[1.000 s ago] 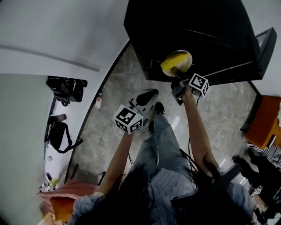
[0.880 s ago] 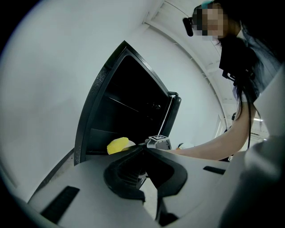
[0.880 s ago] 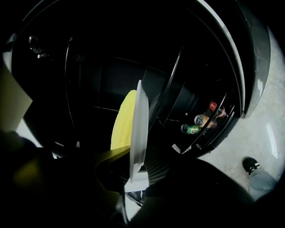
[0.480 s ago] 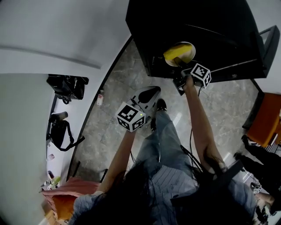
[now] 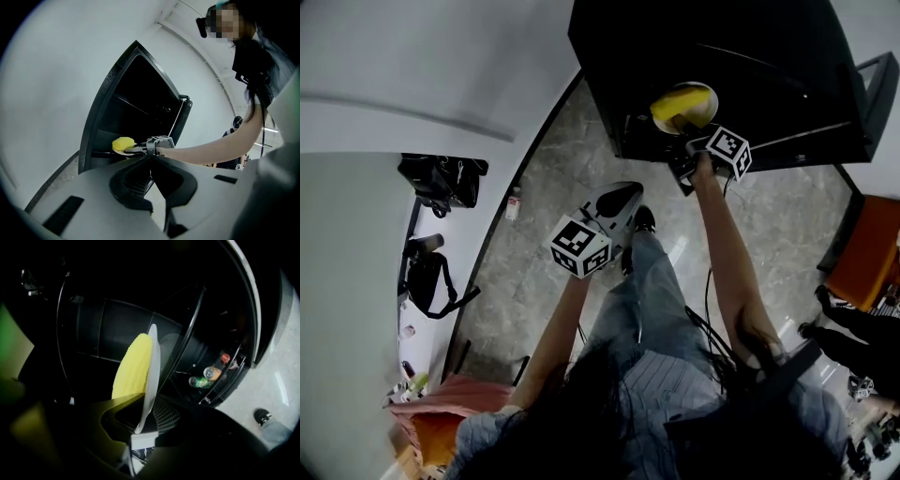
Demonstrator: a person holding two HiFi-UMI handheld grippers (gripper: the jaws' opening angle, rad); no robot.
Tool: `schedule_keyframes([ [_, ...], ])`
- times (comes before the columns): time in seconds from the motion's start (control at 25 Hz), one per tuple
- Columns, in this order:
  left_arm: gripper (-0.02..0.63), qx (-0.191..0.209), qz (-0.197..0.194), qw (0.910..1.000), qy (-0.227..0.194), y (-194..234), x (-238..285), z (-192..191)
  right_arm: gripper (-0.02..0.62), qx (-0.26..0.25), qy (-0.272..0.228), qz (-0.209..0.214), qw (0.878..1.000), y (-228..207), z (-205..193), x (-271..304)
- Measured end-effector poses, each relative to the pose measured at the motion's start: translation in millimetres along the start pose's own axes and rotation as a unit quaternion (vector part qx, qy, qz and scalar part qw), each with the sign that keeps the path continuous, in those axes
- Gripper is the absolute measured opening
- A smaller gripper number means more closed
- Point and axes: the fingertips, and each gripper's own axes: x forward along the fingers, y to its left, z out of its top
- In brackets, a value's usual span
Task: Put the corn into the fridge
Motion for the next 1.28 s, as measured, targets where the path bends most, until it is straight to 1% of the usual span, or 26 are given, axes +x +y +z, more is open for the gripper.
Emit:
schedule_keyframes([
  [0.12,0.008,-0.003,0.002,1.0,0.001,-0.5,-2.0,-3.1,0.049,0.006,0.005,-0.016,1.0,-6.8,-0.4,-0.9],
  [0.16,0.008,-0.004,0.004,1.0,0.002,-0.1,-3.1,-4.5,0.06,0.01,0.005,-0.019,1.0,-9.2,-0.6,-1.4],
  [0.32,0.008,-0.011,0.01,0.9999,0.004,3.5,-7.5,-9.3,0.069,0.013,0.002,-0.018,1.0,-12.1,0.1,-4.4],
  [0.52,0.008,-0.017,0.016,0.9997,0.003,6.2,-8.9,-11.4,0.109,-0.004,-0.004,-0.026,1.0,-17.0,3.0,-12.9],
  [0.76,0.008,-0.022,0.021,0.9995,0.003,8.7,-10.8,-13.1,0.11,-0.022,-0.024,-0.034,0.999,-15.0,3.7,-34.2],
  [0.88,0.008,-0.027,0.023,0.9994,0.001,10.0,-10.7,-13.8,0.11,-0.04,-0.037,-0.043,0.998,-14.4,1.8,-47.1],
  [1.0,0.008,-0.028,0.023,0.9993,0.004,10.0,-8.7,-15.0,0.1,-0.069,-0.034,-0.045,0.996,-11.3,-5.2,-54.8],
  [1.08,0.008,-0.028,0.023,0.9993,0.005,9.9,-6.9,-15.3,0.054,-0.104,-0.028,-0.048,0.993,-8.1,-10.4,-57.3],
  [1.12,0.008,-0.028,0.023,0.9993,0.005,10.0,-6.3,-15.3,0.049,-0.13,-0.023,-0.052,0.99,-6.8,-13.6,-57.4],
  [1.2,0.008,-0.028,0.022,0.9993,0.005,10.4,-6.5,-15.5,0.046,-0.191,-0.003,-0.065,0.979,-4.8,-22.6,-55.4],
  [1.28,0.008,-0.028,0.024,0.9993,0.006,11.2,-8.0,-16.0,0.044,-0.253,0.02,-0.08,0.964,-4.7,-32.4,-51.5],
])
